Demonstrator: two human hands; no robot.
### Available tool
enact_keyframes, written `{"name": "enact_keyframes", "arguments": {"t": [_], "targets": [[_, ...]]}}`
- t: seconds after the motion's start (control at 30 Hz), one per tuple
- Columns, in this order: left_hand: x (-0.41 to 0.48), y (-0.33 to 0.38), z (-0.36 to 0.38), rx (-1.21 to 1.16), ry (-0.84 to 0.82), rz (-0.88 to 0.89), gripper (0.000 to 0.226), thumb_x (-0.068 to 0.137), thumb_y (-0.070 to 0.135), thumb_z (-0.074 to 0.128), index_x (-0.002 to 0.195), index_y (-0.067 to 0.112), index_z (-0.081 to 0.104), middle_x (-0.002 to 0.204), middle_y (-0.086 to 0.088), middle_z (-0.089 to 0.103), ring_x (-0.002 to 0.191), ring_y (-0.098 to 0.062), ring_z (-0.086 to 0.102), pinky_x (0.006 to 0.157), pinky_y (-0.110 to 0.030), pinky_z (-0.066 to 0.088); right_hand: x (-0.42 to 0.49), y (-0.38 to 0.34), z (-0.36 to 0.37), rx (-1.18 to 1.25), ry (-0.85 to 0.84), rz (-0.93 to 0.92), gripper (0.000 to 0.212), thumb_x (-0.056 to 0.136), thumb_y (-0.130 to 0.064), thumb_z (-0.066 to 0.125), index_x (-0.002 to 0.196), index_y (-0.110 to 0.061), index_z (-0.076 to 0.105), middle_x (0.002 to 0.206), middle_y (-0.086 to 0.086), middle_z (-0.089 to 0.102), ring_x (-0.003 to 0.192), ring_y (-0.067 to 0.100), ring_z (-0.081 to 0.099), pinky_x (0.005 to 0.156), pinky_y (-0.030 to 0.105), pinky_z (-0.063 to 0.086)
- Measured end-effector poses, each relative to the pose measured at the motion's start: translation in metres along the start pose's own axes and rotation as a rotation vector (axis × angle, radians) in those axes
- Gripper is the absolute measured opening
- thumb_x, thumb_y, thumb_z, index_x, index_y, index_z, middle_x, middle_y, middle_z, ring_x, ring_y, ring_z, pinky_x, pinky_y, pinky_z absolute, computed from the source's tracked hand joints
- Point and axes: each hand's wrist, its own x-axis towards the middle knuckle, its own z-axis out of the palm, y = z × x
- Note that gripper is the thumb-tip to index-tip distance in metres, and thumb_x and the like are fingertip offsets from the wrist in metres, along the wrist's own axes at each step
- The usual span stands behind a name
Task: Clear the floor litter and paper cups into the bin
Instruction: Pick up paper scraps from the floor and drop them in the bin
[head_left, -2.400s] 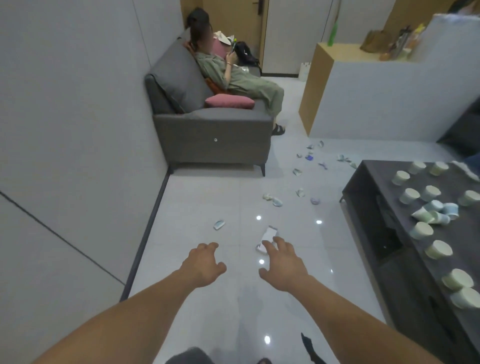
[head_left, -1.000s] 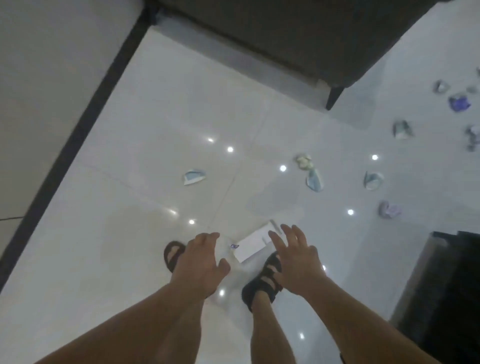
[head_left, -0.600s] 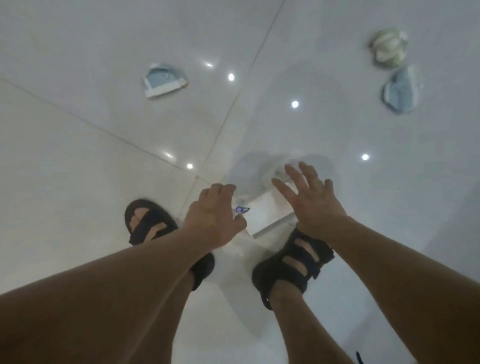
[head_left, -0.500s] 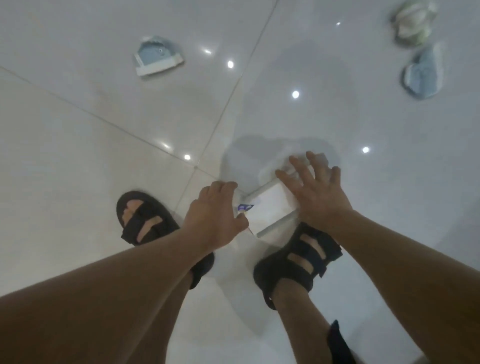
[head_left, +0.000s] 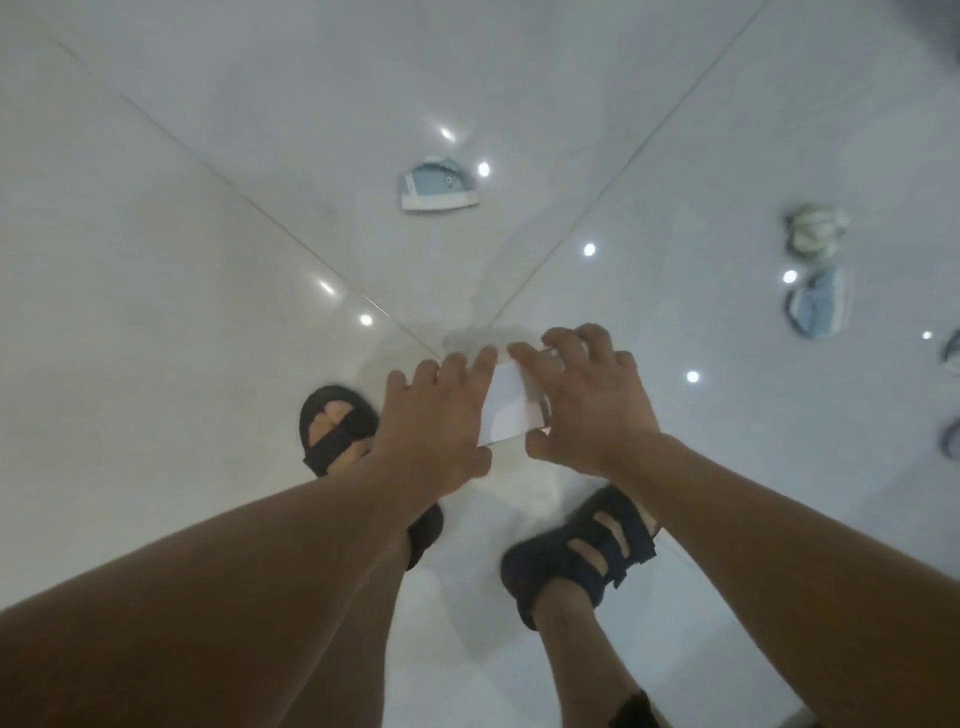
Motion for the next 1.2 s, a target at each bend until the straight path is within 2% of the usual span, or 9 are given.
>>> {"name": "enact_keyframes", "arguments": {"t": [0.17,0.3,0.4,0.53,0.67,0.8,0.93,1.03,1.2], "targets": [[-0.016,-0.043,-0.058,-0.112,0.101,-0.126,0.087,0.069,0.055,0.062,0.133,0.024,0.013,0.12,0.0,0.049,0.098,-0.02,0.052,0.081,-0.038,0.044,0.021,-0.034,-0.087,-0.035,0.106,-0.126,0.095,0.067,-0.058,0.071,0.147,-0.034,0.025,0.145,0.001,0.034,0.134,0.03,0.029,0.099,0.047,0.041],[-0.029,-0.083,-0.085,-0.334,0.102,-0.359,0.084,0.062,0.052,0.063,0.13,0.026,0.022,0.109,0.003,0.047,0.086,-0.015,0.038,0.071,-0.033,0.035,0.039,-0.048,-0.132,0.061,0.248,-0.196,0.097,0.069,-0.053,0.077,0.15,-0.025,0.03,0.153,0.007,0.028,0.138,0.031,0.028,0.104,0.048,0.038],[-0.034,-0.118,-0.092,-0.547,0.166,-0.546,0.085,0.061,0.051,0.071,0.129,0.029,0.025,0.117,0.003,0.043,0.093,-0.014,0.033,0.077,-0.036,0.035,0.072,-0.052,-0.153,0.059,0.204,-0.116,0.093,0.077,-0.047,0.073,0.152,-0.027,0.022,0.156,0.006,0.022,0.138,0.029,0.026,0.104,0.045,0.04],[-0.025,-0.152,-0.075,-0.518,0.326,-0.66,0.092,0.06,0.058,0.075,0.133,0.027,0.029,0.12,-0.004,0.044,0.103,-0.024,0.044,0.078,-0.038,0.038,0.131,-0.058,-0.143,-0.022,0.05,-0.026,0.082,0.086,-0.043,0.063,0.151,-0.029,0.015,0.152,0.003,0.021,0.134,0.026,0.028,0.098,0.041,0.045],[0.008,-0.169,-0.039,-0.713,0.238,-0.824,0.096,0.057,0.066,0.069,0.134,0.031,0.024,0.113,0.003,0.038,0.101,-0.019,0.041,0.076,-0.037,0.038,0.189,-0.057,-0.111,-0.042,0.039,0.017,0.084,0.085,-0.04,0.066,0.151,-0.03,0.014,0.154,0.003,0.014,0.137,0.027,0.021,0.097,0.045,0.043],[0.036,-0.166,0.001,-0.866,0.205,-0.907,0.097,0.059,0.064,0.07,0.136,0.027,0.023,0.114,0.003,0.035,0.109,-0.025,0.045,0.077,-0.037,0.039,0.23,-0.045,-0.08,-0.153,0.02,-0.025,0.089,0.083,-0.03,0.07,0.151,-0.032,0.012,0.155,0.002,0.007,0.141,0.029,0.014,0.098,0.048,0.043],[0.046,-0.156,0.022,-0.944,0.219,-0.926,0.094,0.061,0.062,0.071,0.135,0.026,0.026,0.108,0.008,0.032,0.099,-0.017,0.043,0.076,-0.036,0.04,0.244,-0.036,-0.053,-0.142,0.065,-0.053,0.072,0.082,-0.015,0.063,0.144,-0.028,0.029,0.14,0.008,0.03,0.124,0.031,0.032,0.087,0.041,0.045],[0.04,-0.154,0.019,-0.963,0.232,-0.945,0.093,0.063,0.059,0.073,0.136,0.025,0.026,0.111,0.006,0.035,0.101,-0.018,0.044,0.08,-0.038,0.044,0.238,-0.044,-0.05,-0.063,0.062,-0.071,0.061,0.082,-0.018,0.065,0.137,-0.021,0.039,0.125,0.009,0.039,0.112,0.028,0.041,0.078,0.036,0.044],[0.0,-0.159,-0.03,-0.956,0.254,-1.004,0.095,0.065,0.057,0.073,0.139,0.024,0.024,0.121,-0.001,0.041,0.111,-0.027,0.048,0.082,-0.04,0.043,0.191,-0.08,-0.092,-0.017,0.044,-0.231,0.061,0.084,-0.03,0.066,0.139,-0.022,0.04,0.124,0.006,0.045,0.106,0.023,0.047,0.078,0.033,0.048]]}}
